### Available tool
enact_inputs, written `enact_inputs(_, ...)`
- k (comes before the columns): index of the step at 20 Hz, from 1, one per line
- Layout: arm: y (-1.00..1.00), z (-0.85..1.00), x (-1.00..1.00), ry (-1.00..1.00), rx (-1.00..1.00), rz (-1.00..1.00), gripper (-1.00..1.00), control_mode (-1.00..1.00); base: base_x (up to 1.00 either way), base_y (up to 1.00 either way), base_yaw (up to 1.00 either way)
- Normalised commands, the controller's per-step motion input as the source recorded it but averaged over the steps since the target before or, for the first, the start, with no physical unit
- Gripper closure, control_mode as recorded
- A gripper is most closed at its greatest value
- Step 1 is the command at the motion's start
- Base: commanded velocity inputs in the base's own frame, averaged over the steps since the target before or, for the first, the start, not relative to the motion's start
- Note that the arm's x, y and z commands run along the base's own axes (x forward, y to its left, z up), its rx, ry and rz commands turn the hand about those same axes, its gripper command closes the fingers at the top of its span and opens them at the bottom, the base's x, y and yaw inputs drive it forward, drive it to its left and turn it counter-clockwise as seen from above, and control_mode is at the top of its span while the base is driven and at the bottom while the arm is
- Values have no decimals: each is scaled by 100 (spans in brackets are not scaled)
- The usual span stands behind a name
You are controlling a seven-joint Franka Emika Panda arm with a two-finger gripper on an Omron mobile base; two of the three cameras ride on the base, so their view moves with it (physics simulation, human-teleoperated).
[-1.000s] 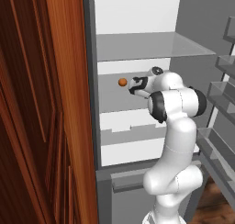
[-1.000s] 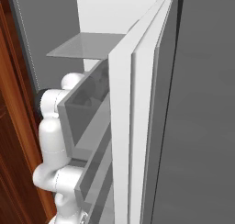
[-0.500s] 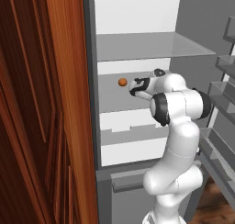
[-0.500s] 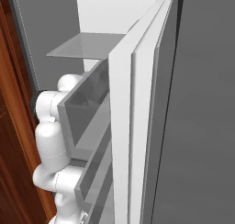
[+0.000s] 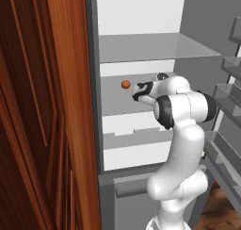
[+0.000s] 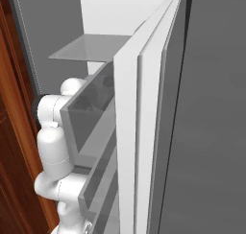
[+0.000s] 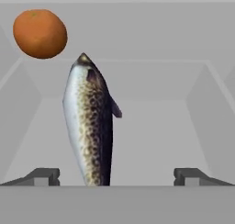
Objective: Take the fish out of the fridge, briefly rinse it in the sink, and place it on the tray next to the sink.
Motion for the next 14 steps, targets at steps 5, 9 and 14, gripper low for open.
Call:
enact_inputs(5, 4, -28, 2, 0, -1, 0, 100, -100, 0, 0, 0)
enact_inputs(9, 1, -4, 3, 0, 0, 0, 100, -100, 0, 0, 0)
enact_inputs(14, 0, 0, -1, 0, 0, 0, 100, -100, 0, 0, 0)
